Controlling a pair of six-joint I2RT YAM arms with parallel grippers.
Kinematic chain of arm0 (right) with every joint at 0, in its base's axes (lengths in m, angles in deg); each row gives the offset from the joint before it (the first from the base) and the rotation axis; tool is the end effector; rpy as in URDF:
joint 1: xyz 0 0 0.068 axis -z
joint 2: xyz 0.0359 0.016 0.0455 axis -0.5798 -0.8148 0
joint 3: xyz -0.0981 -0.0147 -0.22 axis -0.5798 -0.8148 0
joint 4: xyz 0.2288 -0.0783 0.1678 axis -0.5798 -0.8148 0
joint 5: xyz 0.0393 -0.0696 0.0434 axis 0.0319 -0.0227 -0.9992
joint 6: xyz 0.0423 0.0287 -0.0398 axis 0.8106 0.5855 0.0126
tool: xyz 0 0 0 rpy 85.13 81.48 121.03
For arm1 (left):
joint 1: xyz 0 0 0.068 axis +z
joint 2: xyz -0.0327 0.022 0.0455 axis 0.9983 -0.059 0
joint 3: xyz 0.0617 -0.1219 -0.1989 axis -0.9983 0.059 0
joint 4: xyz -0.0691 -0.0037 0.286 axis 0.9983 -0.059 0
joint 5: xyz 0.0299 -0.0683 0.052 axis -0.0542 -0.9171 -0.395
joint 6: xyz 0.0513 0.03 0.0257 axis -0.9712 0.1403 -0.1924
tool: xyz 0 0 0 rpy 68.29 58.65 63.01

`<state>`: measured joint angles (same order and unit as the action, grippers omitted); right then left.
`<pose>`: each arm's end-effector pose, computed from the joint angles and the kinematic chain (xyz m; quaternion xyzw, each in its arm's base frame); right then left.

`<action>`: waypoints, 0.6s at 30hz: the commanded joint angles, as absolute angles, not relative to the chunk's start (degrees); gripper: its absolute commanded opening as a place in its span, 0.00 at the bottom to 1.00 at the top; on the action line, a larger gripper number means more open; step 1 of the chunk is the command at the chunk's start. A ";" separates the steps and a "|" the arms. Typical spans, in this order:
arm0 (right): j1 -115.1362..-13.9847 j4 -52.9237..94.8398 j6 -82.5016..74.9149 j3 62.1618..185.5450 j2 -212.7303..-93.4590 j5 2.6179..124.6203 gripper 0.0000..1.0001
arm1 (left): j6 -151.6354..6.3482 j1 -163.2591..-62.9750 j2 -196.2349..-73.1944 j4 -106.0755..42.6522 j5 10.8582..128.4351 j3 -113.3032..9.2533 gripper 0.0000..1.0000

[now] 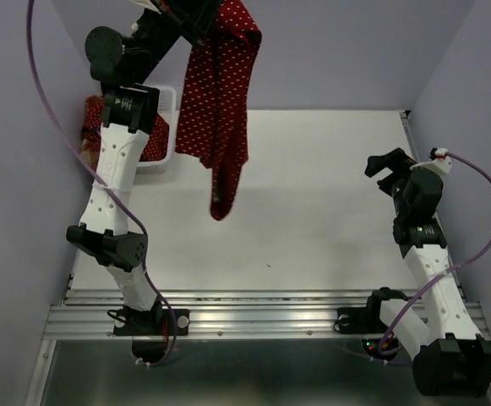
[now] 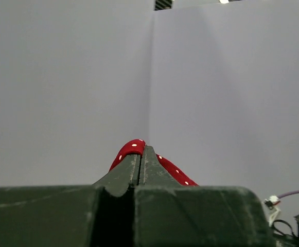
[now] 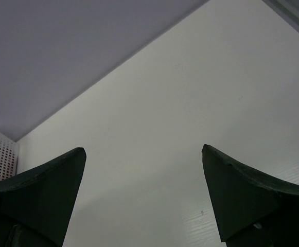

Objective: Fold and stack the skirts
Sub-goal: Move the skirt to the center of the board

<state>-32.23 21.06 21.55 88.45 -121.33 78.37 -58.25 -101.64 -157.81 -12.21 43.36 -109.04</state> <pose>0.2767 -0.0218 0.2834 0.2696 0.7140 0.1153 0.6358 0.3160 -0.1145 0.6281 0.2502 0.3341 -0.4063 0.8128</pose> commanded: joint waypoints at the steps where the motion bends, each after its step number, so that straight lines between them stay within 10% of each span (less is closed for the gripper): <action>1: -32.27 24.54 22.18 87.59 -119.21 76.54 1.00 | -51.27 -105.94 -162.39 -6.04 39.94 -118.78 0.00; 9: -32.27 21.99 21.48 86.98 -113.68 77.24 1.00 | -49.05 -108.15 -157.77 0.90 38.54 -104.87 0.00; 18: -32.27 17.07 18.41 87.77 -116.39 72.33 1.00 | -60.76 -104.91 -142.28 -2.51 54.43 -42.21 0.04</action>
<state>-32.23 18.35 21.01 86.87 -115.06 76.04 -56.85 -107.09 -143.64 -2.55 45.20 -55.32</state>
